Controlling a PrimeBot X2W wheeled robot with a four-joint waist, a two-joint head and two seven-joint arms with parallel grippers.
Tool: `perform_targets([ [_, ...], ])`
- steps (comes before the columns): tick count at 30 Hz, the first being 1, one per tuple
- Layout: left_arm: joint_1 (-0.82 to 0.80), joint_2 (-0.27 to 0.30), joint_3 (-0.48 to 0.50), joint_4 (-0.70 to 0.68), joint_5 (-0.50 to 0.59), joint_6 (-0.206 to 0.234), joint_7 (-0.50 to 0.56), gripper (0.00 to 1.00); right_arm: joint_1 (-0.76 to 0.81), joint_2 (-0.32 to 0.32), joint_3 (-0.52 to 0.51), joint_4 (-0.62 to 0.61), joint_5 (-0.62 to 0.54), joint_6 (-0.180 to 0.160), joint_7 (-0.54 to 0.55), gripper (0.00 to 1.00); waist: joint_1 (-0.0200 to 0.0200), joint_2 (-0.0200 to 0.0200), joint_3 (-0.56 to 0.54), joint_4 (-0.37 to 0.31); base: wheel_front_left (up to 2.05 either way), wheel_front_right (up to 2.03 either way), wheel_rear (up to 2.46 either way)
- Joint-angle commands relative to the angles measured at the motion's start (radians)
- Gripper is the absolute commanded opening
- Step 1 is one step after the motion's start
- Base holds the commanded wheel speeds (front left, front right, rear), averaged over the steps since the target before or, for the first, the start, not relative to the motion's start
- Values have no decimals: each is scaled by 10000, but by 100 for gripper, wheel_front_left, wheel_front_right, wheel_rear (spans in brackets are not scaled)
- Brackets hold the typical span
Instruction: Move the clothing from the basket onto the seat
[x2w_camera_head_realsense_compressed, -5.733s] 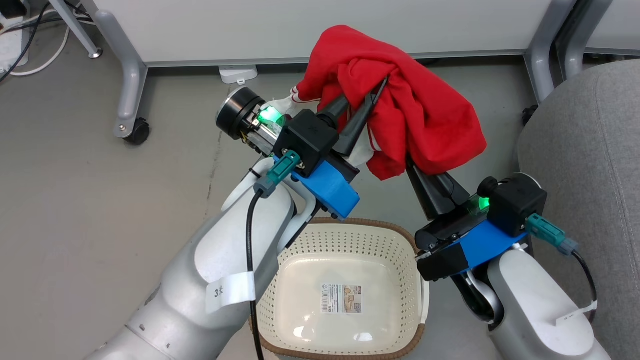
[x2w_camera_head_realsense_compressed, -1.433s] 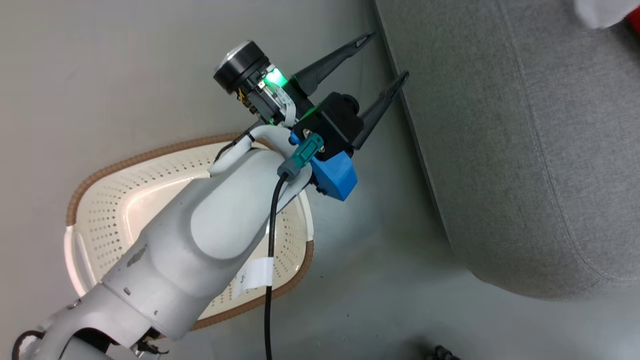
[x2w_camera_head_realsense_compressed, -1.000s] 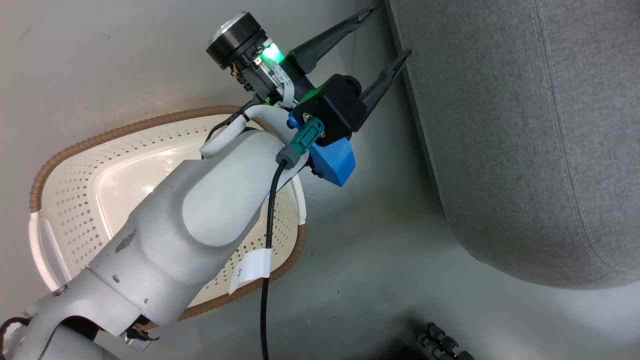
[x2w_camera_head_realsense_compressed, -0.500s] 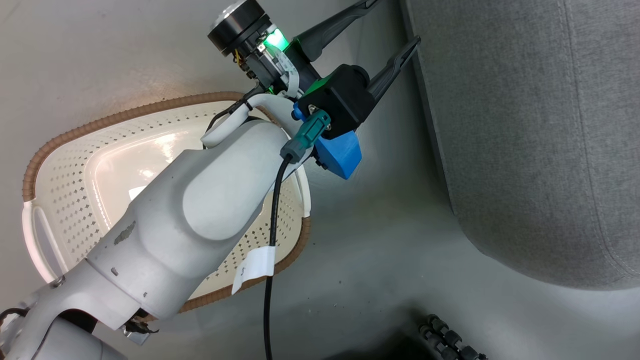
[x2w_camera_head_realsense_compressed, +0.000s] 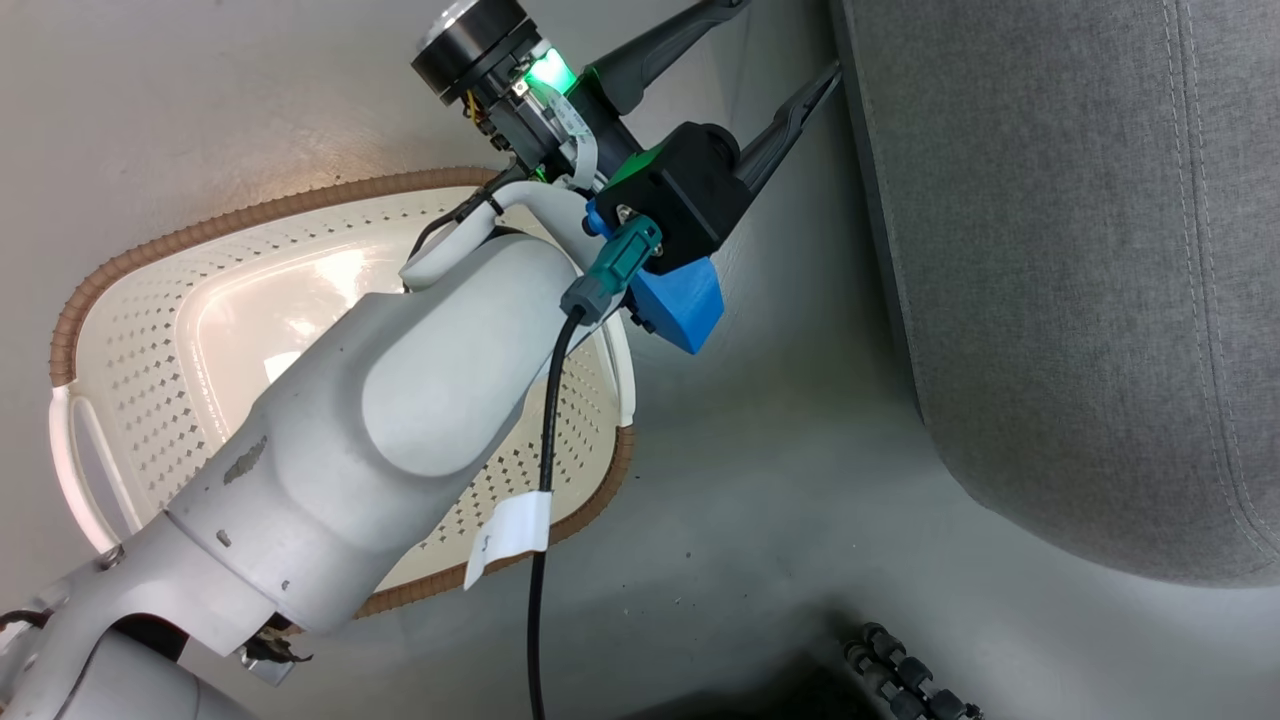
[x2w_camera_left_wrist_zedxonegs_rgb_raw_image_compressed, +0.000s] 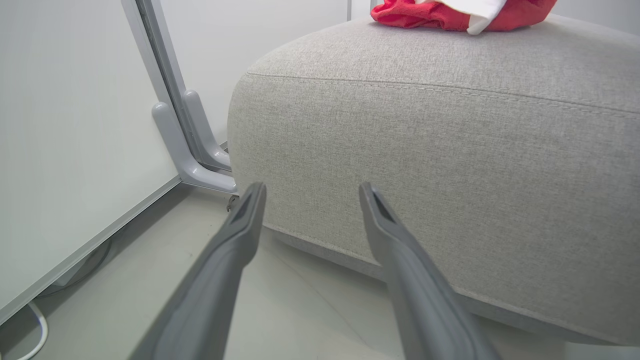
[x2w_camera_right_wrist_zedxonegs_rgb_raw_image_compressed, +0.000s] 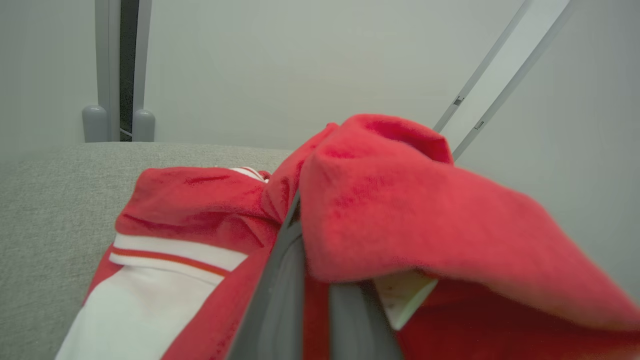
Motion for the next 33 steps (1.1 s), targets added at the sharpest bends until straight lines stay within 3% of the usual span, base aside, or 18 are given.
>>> perform_targets([
  [1,-207,30,18,-31,-48,14,-10,100,200,80,1,1,98,1,-34,0,-1,0,6,2,0,0,0],
  [4,-233,60,0,-31,-75,50,-19,100,362,249,10,-53,203,1,-34,0,-1,0,-17,-5,0,0,0],
  [5,-226,76,-2,-26,-69,67,-25,100,425,278,-20,-120,236,1,-35,27,-1,0,-35,-11,0,0,0],
  [6,-210,86,-8,-15,-65,79,-32,100,523,324,-52,-188,264,1,-34,85,-1,0,-63,-20,0,0,0],
  [7,-183,83,-10,-2,-90,94,-44,100,630,379,-94,-233,310,1,-34,100,-1,0,-106,-25,0,0,0],
  [19,519,-61,185,-13,-434,363,-174,100,2807,1439,-468,-1777,-20,1,-35,100,-1,0,-1399,-1,0,0,0],
  [33,2398,135,1816,-1362,-778,1005,-183,100,3951,1927,740,-3424,-332,1,-35,100,-1,0,-3469,594,0,0,0],
])
